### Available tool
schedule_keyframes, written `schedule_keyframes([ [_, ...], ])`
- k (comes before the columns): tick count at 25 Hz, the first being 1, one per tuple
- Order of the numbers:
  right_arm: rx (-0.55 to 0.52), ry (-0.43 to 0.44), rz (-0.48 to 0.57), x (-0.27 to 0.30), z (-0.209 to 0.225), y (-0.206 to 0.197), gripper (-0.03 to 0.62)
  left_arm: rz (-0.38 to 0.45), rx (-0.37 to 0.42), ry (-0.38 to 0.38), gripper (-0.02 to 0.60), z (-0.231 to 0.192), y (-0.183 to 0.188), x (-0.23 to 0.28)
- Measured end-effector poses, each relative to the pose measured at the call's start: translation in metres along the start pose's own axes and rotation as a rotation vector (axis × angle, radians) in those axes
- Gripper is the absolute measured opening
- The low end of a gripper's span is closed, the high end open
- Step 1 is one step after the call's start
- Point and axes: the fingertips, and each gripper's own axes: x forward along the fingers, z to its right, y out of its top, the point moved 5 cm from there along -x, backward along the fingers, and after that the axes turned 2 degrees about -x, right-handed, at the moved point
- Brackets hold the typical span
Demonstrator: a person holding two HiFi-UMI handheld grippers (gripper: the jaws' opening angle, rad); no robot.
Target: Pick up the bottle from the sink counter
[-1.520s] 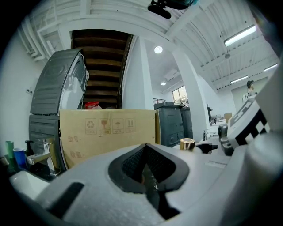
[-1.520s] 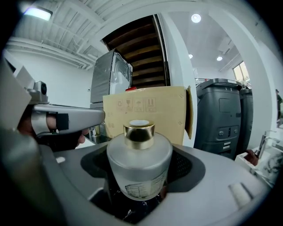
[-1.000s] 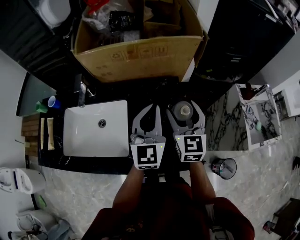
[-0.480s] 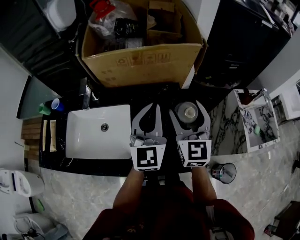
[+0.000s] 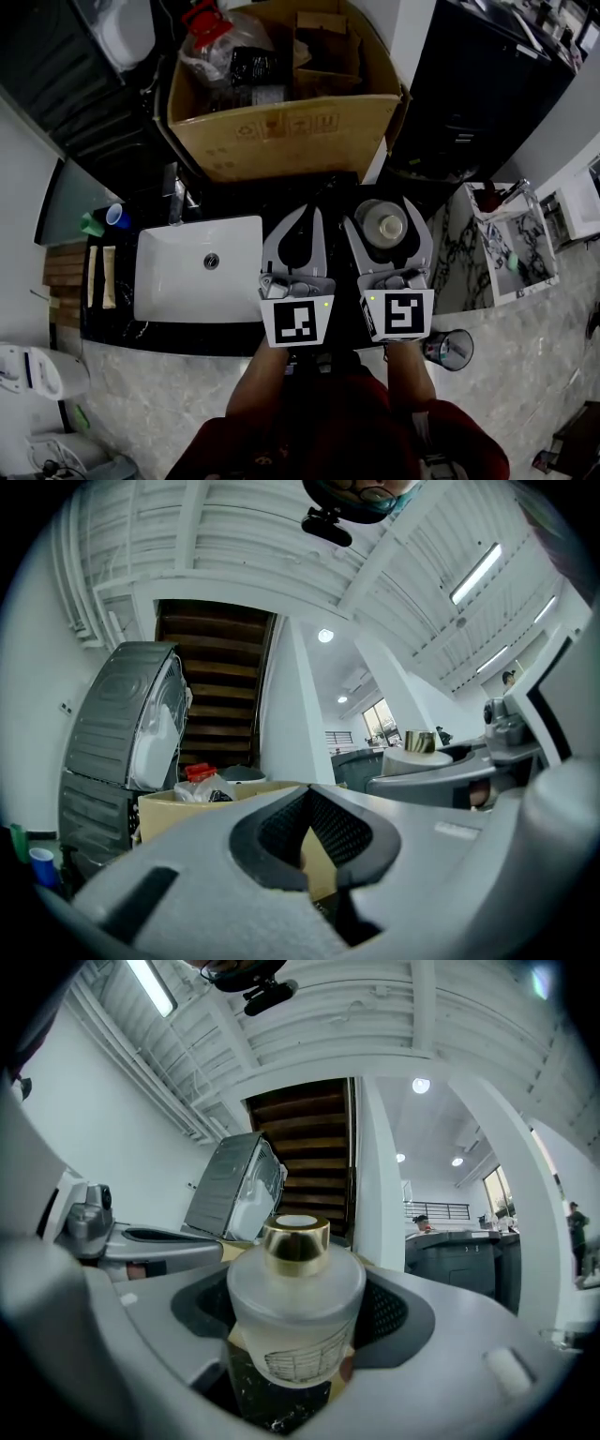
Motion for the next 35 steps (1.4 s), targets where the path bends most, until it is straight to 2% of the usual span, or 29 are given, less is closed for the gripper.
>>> schedule_keyframes([
  [2, -0.008, -0.006, 0.021, -0.001, 0.001, 0.007, 0.339, 0.005, 0.014, -0.004, 0.003, 0.001, 0.004, 0.0],
  [5, -0.007, -0.018, 0.067, -0.002, 0.002, 0.017, 0.339, -0.023, 0.146, -0.044, 0.003, 0.001, 0.008, -0.002],
  [8, -0.01, -0.028, 0.09, -0.005, 0.003, 0.021, 0.339, -0.01, 0.114, -0.027, 0.003, 0.0, 0.009, -0.003],
  [11, -0.014, -0.042, 0.111, -0.004, 0.003, 0.024, 0.339, -0.027, 0.168, -0.035, 0.003, -0.001, 0.009, -0.003],
  [12, -0.016, -0.045, 0.116, -0.003, 0.003, 0.025, 0.339, -0.021, 0.154, -0.029, 0.003, -0.002, 0.009, -0.003],
  [15, -0.02, -0.049, 0.119, -0.001, 0.003, 0.023, 0.339, 0.033, 0.014, 0.022, 0.003, -0.004, 0.011, -0.004],
  [16, -0.021, -0.049, 0.119, 0.0, 0.003, 0.022, 0.339, 0.041, 0.003, 0.027, 0.003, -0.004, 0.011, -0.004],
  [20, -0.022, -0.048, 0.122, 0.001, 0.003, 0.021, 0.339, 0.042, 0.034, 0.015, 0.003, -0.004, 0.011, -0.004],
  [24, -0.026, -0.048, 0.122, 0.002, 0.002, 0.021, 0.339, 0.045, 0.021, 0.017, 0.003, -0.004, 0.01, -0.003],
  [28, -0.026, -0.047, 0.124, 0.003, 0.003, 0.021, 0.339, 0.041, 0.04, 0.013, 0.003, -0.004, 0.01, -0.002],
  [35, -0.023, -0.043, 0.119, 0.004, 0.003, 0.019, 0.339, 0.048, 0.013, 0.019, 0.003, -0.003, 0.01, -0.001],
])
